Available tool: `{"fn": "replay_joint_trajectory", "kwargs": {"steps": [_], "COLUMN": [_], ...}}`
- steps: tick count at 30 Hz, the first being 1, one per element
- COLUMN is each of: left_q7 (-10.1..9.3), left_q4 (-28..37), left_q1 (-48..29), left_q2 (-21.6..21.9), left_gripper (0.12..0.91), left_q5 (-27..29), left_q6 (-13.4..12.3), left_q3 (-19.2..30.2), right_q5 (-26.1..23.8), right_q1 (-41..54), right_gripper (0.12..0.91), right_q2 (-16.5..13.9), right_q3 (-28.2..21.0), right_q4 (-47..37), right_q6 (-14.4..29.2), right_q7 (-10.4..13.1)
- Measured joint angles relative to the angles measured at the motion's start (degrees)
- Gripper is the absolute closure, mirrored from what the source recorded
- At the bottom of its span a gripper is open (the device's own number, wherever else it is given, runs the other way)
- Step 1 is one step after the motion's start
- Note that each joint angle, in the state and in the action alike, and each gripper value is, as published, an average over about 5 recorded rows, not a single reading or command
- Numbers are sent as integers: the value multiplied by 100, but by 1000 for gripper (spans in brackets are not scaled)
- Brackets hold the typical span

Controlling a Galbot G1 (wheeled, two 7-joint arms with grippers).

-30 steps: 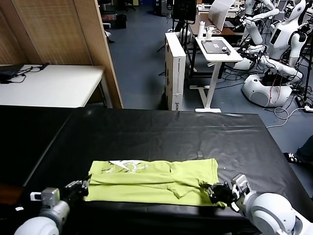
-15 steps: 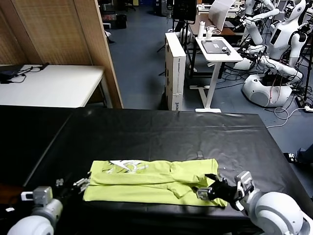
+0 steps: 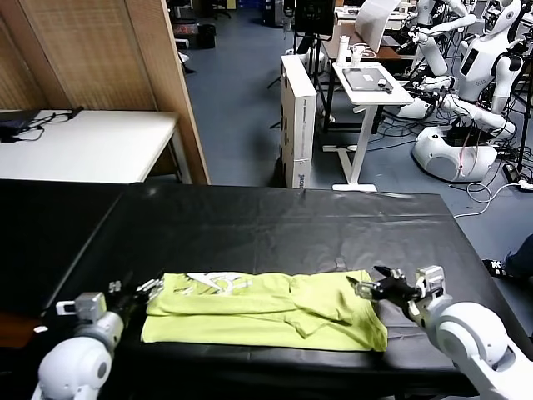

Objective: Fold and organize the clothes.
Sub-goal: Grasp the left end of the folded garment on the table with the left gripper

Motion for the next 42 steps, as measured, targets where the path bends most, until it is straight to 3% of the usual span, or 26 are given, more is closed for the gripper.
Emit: {"fn": "replay_joint_trajectory", "kwargs": {"steps": [3, 10, 13, 25, 38, 40, 42], "left_q7": [1, 39, 51, 27, 75, 79, 80], "left_q4": [-73, -180, -169, -82, -151, -158, -147], "left_q1": [34, 86, 62, 20, 33, 43, 45], "left_q2": [-12, -2, 12, 65, 31, 16, -3], "left_gripper": [388, 774, 882, 884, 883, 853, 767], "left_q5": [-4, 27, 97, 112, -28, -18, 6], "left_q6": [4, -9, -27, -67, -62, -65, -66], "left_q3": [10, -3, -18, -117, -127, -121, -109], "right_q5": [-6, -31, -39, -51, -51, -51, -51], "right_q1": [5, -5, -20, -37, -39, -35, -29], "right_gripper": [396, 800, 880, 885, 885, 885, 885], "right_q2": [3, 20, 47, 82, 144, 144, 144], "right_q3": [-11, -33, -28, 81, 67, 53, 38], "right_q4": [-7, -6, -10, -44, -17, -13, -8], "right_q6": [0, 19, 51, 89, 69, 64, 57], "right_q7": [-12, -26, -4, 194, 207, 203, 197]}}
